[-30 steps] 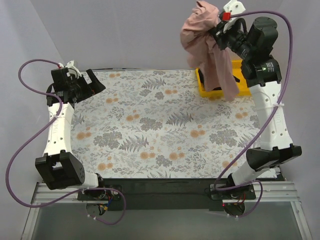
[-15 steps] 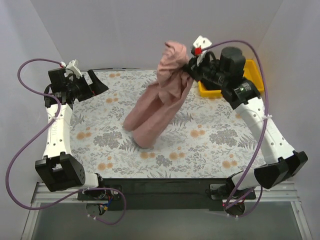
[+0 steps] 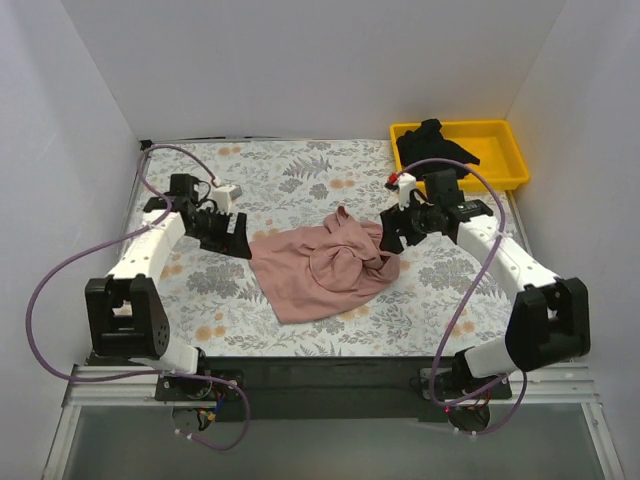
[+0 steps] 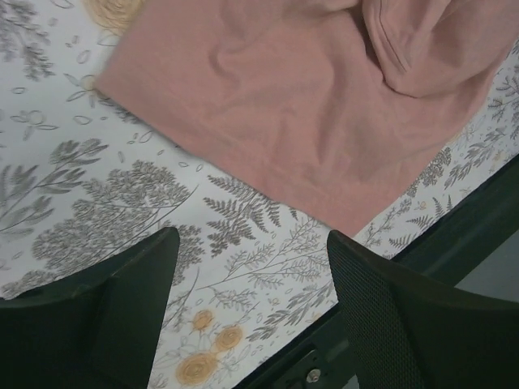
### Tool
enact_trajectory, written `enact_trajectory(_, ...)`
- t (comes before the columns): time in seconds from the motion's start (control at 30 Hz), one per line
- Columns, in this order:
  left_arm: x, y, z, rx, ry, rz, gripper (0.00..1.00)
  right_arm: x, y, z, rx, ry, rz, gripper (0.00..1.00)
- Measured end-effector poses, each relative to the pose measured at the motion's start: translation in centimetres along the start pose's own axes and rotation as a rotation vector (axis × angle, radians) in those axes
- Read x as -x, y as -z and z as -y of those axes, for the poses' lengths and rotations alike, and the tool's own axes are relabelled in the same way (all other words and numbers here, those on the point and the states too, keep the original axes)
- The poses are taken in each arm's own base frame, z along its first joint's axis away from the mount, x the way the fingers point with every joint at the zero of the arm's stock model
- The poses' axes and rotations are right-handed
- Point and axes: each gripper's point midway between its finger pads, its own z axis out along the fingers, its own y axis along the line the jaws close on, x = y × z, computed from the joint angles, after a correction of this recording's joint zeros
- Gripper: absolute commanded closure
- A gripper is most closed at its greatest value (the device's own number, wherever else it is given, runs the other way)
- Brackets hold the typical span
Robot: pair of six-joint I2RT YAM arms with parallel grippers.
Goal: Fold and stack the t-shirts
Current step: Move the tshirt to the center of the board, then flatten the tshirt out
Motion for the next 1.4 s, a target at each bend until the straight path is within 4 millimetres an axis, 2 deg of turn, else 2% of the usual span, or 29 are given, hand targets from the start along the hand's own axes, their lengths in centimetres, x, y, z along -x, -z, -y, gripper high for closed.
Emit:
enact_trajectory(0.13, -2.3, -5.3, 0.8, -0.015, -0.029, -0.161, 0.30, -0.5, -5.3, -1.1, 0.070, 0.085, -0.155, 0.24)
enact_trajectory(0.23, -3.1, -7.6, 0.3, 0.035, -0.047, -0.219, 0.30, -0.4, -7.4, -2.4, 0.085, 0.163, -0.208, 0.24)
enact_trajectory(0.27, -3.1, -8.3, -0.1, 0.062, -0.053, -0.228, 0.30, 0.0, -7.9, -3.2, 0.090, 0.200, -0.224, 0.23)
enact_trajectory(0.4, -2.6, -10.2, -1.7, 0.140, -0.043, -0.240, 0.35, 3.6, -9.9, -5.1, 0.086, 0.331, -0.189, 0.22)
enact_trajectory(0.5, -1.8, -11.1, -3.1, 0.198, -0.027, -0.235, 0.41, 5.5, -11.2, -7.2, 0.102, 0.418, -0.160, 0.24)
enact_trajectory(0.63, 0.0, -11.4, -4.3, 0.256, -0.022, -0.190, 0.46, 5.9, -13.2, -9.2, 0.135, 0.473, -0.167, 0.29)
enact_trajectory(0.73, 1.5, -11.3, -4.4, 0.271, -0.026, -0.150, 0.48, 4.9, -14.7, -8.9, 0.136, 0.469, -0.204, 0.30)
enact_trajectory(0.87, 2.4, -11.3, -4.7, 0.289, -0.029, -0.119, 0.49, 3.3, -16.1, -7.8, 0.123, 0.455, -0.253, 0.31)
enact_trajectory(0.97, 2.5, -11.7, -4.9, 0.291, -0.029, -0.120, 0.47, 2.6, -16.5, -7.3, 0.118, 0.454, -0.271, 0.31)
enact_trajectory(1.07, 2.2, -12.6, -5.6, 0.300, -0.024, -0.139, 0.38, 1.8, -16.6, -7.2, 0.122, 0.455, -0.288, 0.30)
enact_trajectory(1.1, 1.8, -13.0, -6.0, 0.305, -0.022, -0.155, 0.39, 1.5, -16.7, -7.2, 0.126, 0.456, -0.293, 0.29)
enact_trajectory(1.2, 2.2, -13.3, -6.3, 0.314, -0.034, -0.145, 0.51, 0.7, -16.7, -7.2, 0.139, 0.452, -0.310, 0.32)
enact_trajectory(1.27, 2.2, -13.3, -6.4, 0.319, -0.039, -0.147, 0.65, 0.2, -16.7, -7.3, 0.149, 0.456, -0.320, 0.51)
enact_trajectory(1.3, 2.1, -13.3, -6.5, 0.319, -0.041, -0.148, 0.83, 0.0, -16.6, -7.3, 0.155, 0.461, -0.325, 0.73)
enact_trajectory(1.37, 2.0, -13.3, -6.7, 0.323, -0.050, -0.150, 0.99, -0.3, -16.5, -7.3, 0.162, 0.458, -0.334, 0.97)
enact_trajectory(1.4, 1.9, -13.3, -6.8, 0.326, -0.050, -0.152, 1.00, -0.3, -16.4, -7.2, 0.161, 0.454, -0.338, 0.99)
